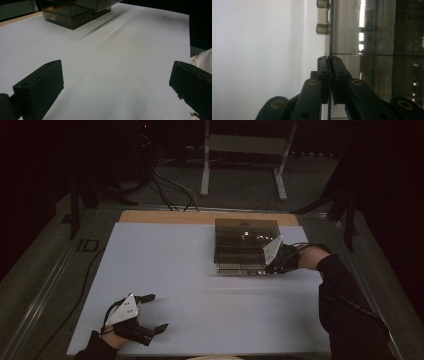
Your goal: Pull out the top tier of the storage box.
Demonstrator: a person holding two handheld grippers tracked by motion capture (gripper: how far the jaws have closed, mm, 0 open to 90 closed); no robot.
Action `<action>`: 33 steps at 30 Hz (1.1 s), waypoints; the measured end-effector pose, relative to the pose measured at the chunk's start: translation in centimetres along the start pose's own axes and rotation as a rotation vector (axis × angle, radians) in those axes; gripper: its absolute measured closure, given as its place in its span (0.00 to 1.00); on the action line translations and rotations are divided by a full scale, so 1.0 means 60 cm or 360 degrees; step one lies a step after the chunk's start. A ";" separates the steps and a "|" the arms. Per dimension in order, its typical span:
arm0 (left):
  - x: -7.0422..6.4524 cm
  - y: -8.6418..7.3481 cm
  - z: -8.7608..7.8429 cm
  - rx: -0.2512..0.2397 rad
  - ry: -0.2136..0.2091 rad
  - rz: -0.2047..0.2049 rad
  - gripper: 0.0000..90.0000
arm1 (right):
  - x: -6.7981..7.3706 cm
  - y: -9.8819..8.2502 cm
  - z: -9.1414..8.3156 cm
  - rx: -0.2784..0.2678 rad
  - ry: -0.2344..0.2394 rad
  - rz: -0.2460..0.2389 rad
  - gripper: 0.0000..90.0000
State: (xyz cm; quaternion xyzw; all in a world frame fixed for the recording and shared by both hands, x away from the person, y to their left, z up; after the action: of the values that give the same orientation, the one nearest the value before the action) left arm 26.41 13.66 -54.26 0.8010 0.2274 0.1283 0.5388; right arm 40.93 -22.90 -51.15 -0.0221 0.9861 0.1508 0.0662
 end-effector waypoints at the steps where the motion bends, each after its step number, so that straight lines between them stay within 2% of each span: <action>1: 0.000 0.000 0.000 0.0001 0.0000 0.0001 0.01 | 0.000 0.001 -0.002 -0.0007 -0.0001 0.0014 0.94; 7: 0.000 0.000 0.000 0.0001 0.0000 0.0000 0.01 | -0.003 0.005 -0.017 -0.0047 -0.0028 0.0094 0.89; 10: 0.000 0.000 0.000 0.0002 0.0001 0.0001 0.01 | -0.005 0.011 -0.028 -0.0110 -0.0046 0.0176 0.86; 12: 0.000 0.000 0.000 0.0002 0.0001 0.0001 0.01 | -0.004 0.015 -0.036 -0.0152 -0.0026 0.0290 0.83; 15: 0.000 0.000 0.000 0.0003 0.0003 0.0000 0.01 | -0.005 0.022 -0.049 -0.0209 -0.0009 0.0469 0.71; 19: 0.001 0.000 -0.001 0.0001 0.0003 -0.0002 0.01 | -0.002 0.033 -0.066 -0.0338 -0.0022 0.0620 0.56; 20: 0.000 0.000 0.000 0.0004 0.0000 0.0000 0.01 | -0.002 0.035 -0.069 -0.0362 -0.0033 0.0637 0.53; 22: 0.000 0.000 0.000 0.0004 -0.0001 0.0001 0.01 | -0.005 0.039 -0.078 -0.0414 -0.0082 0.0704 0.43; 25: 0.001 0.000 0.000 0.0005 0.0008 0.0000 0.01 | -0.005 0.043 -0.090 -0.0490 -0.0110 0.0813 0.30; 27: 0.002 0.000 -0.001 0.0004 0.0012 -0.0003 0.01 | -0.008 0.045 -0.098 -0.0537 -0.0168 0.0858 0.22; 29: 0.002 0.000 -0.001 0.0004 0.0012 -0.0004 0.01 | -0.010 0.047 -0.107 -0.0594 -0.0211 0.0953 0.17; 31: 0.002 0.000 -0.001 0.0004 0.0009 -0.0004 0.01 | -0.009 0.047 -0.116 -0.0665 -0.0223 0.0976 0.11; 33: 0.001 0.000 -0.001 0.0005 0.0009 -0.0003 0.01 | -0.010 0.045 -0.124 -0.0705 -0.0285 0.1042 0.02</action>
State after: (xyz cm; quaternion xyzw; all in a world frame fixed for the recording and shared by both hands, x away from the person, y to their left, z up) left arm 26.46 13.73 -54.24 0.8011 0.2299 0.1298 0.5371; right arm 40.40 -22.56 -43.25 0.2925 0.8751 0.3739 0.0940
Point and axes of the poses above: each handheld gripper's, and its own axes: z roughly forward along the jaws, y roughly out of its top, x roughly to its left, the point moved 9 cm from there along z, roughly forward along the jaws, and after that the axes turned 1 degree about -x, right-handed, at the moved point
